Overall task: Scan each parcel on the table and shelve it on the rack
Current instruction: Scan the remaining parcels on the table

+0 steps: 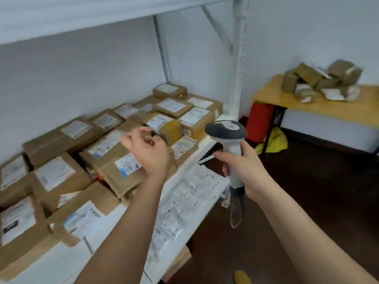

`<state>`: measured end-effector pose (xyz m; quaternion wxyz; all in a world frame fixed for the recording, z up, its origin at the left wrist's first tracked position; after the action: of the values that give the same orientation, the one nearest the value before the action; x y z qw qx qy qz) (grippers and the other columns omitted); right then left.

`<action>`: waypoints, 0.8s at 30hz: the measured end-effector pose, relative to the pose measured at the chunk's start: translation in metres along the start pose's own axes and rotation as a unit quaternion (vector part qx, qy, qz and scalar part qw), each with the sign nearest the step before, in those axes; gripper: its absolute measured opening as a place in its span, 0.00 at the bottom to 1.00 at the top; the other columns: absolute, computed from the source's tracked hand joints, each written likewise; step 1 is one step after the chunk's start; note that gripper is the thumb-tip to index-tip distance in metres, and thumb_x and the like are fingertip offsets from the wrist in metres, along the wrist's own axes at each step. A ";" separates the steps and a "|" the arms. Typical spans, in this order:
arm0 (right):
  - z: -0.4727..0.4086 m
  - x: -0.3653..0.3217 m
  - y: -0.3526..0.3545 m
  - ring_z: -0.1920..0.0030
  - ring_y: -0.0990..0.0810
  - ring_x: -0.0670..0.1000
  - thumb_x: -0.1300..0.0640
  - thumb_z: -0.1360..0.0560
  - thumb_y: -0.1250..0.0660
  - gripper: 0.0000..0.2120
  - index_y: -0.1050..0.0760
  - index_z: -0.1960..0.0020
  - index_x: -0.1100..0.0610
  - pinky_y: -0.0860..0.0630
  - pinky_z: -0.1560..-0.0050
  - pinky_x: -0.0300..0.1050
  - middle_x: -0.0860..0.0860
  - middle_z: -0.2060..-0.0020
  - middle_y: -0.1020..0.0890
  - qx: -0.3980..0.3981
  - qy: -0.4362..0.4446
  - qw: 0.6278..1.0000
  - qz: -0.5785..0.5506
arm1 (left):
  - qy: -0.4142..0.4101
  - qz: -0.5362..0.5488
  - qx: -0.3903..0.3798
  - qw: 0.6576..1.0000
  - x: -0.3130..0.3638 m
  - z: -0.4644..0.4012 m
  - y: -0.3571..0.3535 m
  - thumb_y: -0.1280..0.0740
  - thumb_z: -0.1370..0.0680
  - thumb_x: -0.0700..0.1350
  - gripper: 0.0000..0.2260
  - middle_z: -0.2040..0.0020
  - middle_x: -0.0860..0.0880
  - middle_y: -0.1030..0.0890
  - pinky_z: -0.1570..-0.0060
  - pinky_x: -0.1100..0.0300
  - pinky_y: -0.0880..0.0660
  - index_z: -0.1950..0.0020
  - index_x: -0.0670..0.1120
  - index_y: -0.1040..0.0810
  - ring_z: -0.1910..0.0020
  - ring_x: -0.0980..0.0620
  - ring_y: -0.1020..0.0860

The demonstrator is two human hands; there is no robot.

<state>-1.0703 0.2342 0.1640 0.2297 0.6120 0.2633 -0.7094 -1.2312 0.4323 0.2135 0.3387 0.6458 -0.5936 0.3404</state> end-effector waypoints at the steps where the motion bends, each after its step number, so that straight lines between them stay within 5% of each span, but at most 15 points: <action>1: -0.003 -0.006 0.026 0.76 0.29 0.46 0.65 0.24 0.31 0.12 0.27 0.43 0.57 0.30 0.74 0.39 0.55 0.65 0.23 0.027 0.008 1.000 -0.012 | -0.009 0.020 -0.025 0.999 0.013 0.009 -0.028 0.41 0.30 0.26 0.14 0.49 0.53 0.36 0.62 0.71 0.31 0.57 0.46 0.28 0.68 0.59 0.30; 12: -0.077 -0.022 0.288 0.75 0.27 0.46 0.64 0.24 0.30 0.09 0.27 0.47 0.56 0.28 0.72 0.39 0.56 0.63 0.22 0.223 0.033 0.972 -0.061 | 0.008 0.115 -0.231 0.966 0.090 0.122 -0.341 0.45 0.31 0.25 0.15 0.52 0.57 0.36 0.62 0.66 0.31 0.60 0.43 0.26 0.68 0.61 0.32; 16: -0.116 -0.023 0.397 0.74 0.27 0.45 0.64 0.25 0.30 0.11 0.27 0.45 0.54 0.27 0.72 0.39 0.57 0.56 0.19 0.271 0.021 0.960 -0.060 | 0.041 0.104 -0.278 0.954 0.102 0.179 -0.461 0.46 0.32 0.25 0.16 0.53 0.55 0.36 0.60 0.73 0.32 0.60 0.41 0.25 0.66 0.59 0.32; 24: -0.185 -0.044 0.581 0.74 0.26 0.46 0.63 0.25 0.29 0.15 0.26 0.41 0.53 0.26 0.71 0.40 0.53 0.60 0.22 0.372 0.021 0.925 -0.074 | 0.060 0.051 -0.432 0.899 0.125 0.268 -0.676 0.40 0.30 0.29 0.12 0.58 0.54 0.28 0.63 0.72 0.33 0.64 0.45 0.25 0.63 0.57 0.30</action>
<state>-0.5487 -0.0838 0.1329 -0.0737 0.6473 0.0295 -0.7581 -0.5387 0.1838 0.1519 0.6015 0.3831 -0.6929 0.1058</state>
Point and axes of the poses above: each hand's wrist, its own z-axis away from the middle knuckle, its own y-axis out of the back of the hand, x = y × z, the point moved 10 cm from there along -z, towards the middle knuckle
